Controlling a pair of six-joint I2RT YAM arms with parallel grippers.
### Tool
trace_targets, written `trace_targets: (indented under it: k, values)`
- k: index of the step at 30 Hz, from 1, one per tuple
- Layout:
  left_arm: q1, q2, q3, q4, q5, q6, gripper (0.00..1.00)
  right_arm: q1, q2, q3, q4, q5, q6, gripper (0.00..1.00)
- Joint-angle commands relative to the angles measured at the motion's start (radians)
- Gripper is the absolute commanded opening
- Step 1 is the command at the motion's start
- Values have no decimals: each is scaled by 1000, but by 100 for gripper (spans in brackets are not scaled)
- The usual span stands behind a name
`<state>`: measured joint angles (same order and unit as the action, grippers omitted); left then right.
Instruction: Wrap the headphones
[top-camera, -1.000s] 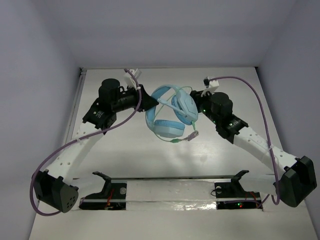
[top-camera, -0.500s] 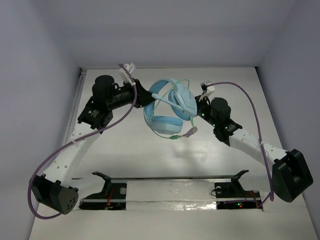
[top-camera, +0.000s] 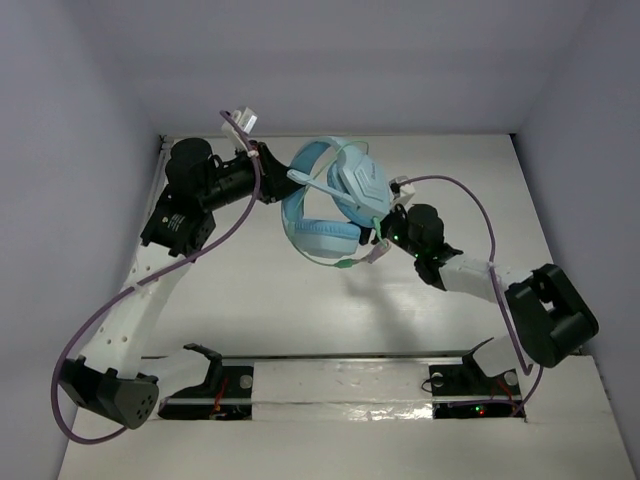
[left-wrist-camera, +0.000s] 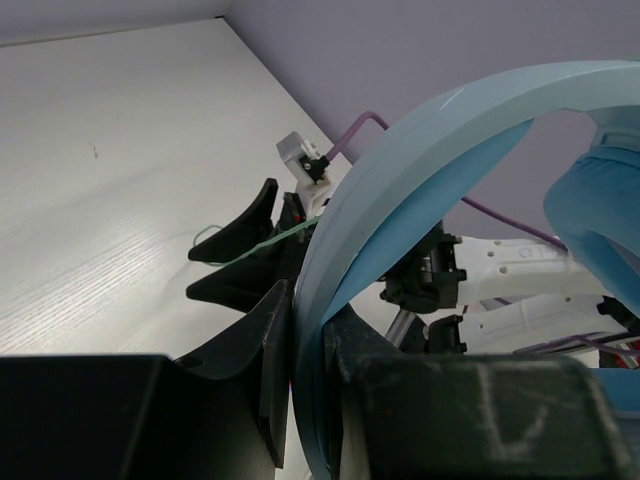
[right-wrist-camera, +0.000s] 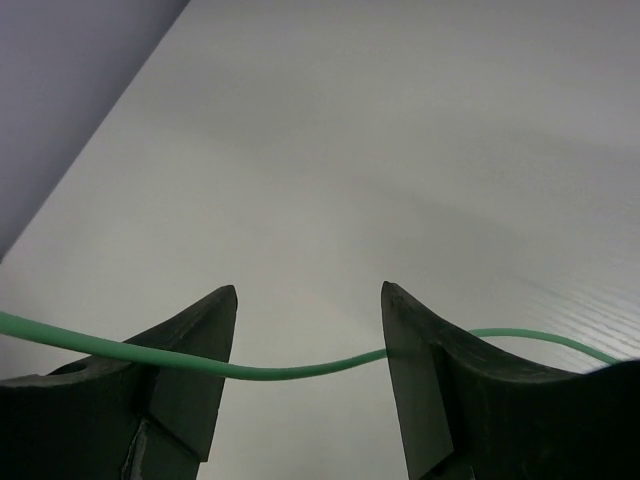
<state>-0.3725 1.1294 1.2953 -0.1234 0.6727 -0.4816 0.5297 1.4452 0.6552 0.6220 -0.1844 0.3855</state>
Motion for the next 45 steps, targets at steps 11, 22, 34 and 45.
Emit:
trace_targets:
  k: [11, 22, 34, 45]
  values:
    - [44, -19, 96, 67, 85, -107, 0, -27, 141, 115, 84, 0, -62, 62]
    - [63, 4, 142, 117, 125, -181, 0, -36, 251, 164, 45, 34, -45, 70]
    - [96, 4, 151, 117, 85, -184, 0, -45, 307, 161, 56, -12, 3, 33]
    - [116, 61, 87, 214, -295, -261, 0, 85, 170, 96, -128, 8, 93, 0]
